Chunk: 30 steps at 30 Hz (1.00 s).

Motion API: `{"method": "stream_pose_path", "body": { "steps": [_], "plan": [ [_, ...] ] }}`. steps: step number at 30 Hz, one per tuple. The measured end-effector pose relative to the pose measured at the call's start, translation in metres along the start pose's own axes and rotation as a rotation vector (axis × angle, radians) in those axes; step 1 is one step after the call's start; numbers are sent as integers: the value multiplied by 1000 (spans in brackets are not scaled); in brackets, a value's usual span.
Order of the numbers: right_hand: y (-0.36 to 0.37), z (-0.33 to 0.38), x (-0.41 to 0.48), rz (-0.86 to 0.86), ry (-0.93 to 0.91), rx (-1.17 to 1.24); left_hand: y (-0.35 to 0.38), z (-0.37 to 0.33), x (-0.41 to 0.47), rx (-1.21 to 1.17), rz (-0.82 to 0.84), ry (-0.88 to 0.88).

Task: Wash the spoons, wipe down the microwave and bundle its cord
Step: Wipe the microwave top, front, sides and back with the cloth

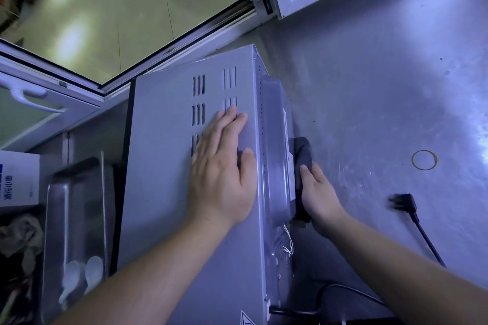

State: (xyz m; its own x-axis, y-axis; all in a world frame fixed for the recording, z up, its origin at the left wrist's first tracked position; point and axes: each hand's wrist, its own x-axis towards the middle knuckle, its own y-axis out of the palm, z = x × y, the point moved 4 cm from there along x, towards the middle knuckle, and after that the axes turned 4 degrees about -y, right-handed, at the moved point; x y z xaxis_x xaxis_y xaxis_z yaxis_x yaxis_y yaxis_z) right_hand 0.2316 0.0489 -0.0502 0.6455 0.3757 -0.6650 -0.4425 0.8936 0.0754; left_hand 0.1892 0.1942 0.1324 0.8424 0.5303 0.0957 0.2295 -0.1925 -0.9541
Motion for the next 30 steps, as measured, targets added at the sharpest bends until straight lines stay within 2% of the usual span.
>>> {"method": "stream_pose_path", "body": {
  "steps": [6,10,19,24,30],
  "plan": [
    [-4,-2,-2,54,89,-58,0,0,0,3,-3,-9],
    [-11,2,-4,93,89,-182,0,-1,0,2,-5,-19],
    [-18,27,-18,188,-7,-791,-1,-2,-1,-25,6,-26],
    [-15,56,-40,-1,-120,-877,-4,-2,-1,-57,21,-10],
    [-16,93,-128,-291,-234,-497,-7,4,3,-178,181,6]
  ]
}}
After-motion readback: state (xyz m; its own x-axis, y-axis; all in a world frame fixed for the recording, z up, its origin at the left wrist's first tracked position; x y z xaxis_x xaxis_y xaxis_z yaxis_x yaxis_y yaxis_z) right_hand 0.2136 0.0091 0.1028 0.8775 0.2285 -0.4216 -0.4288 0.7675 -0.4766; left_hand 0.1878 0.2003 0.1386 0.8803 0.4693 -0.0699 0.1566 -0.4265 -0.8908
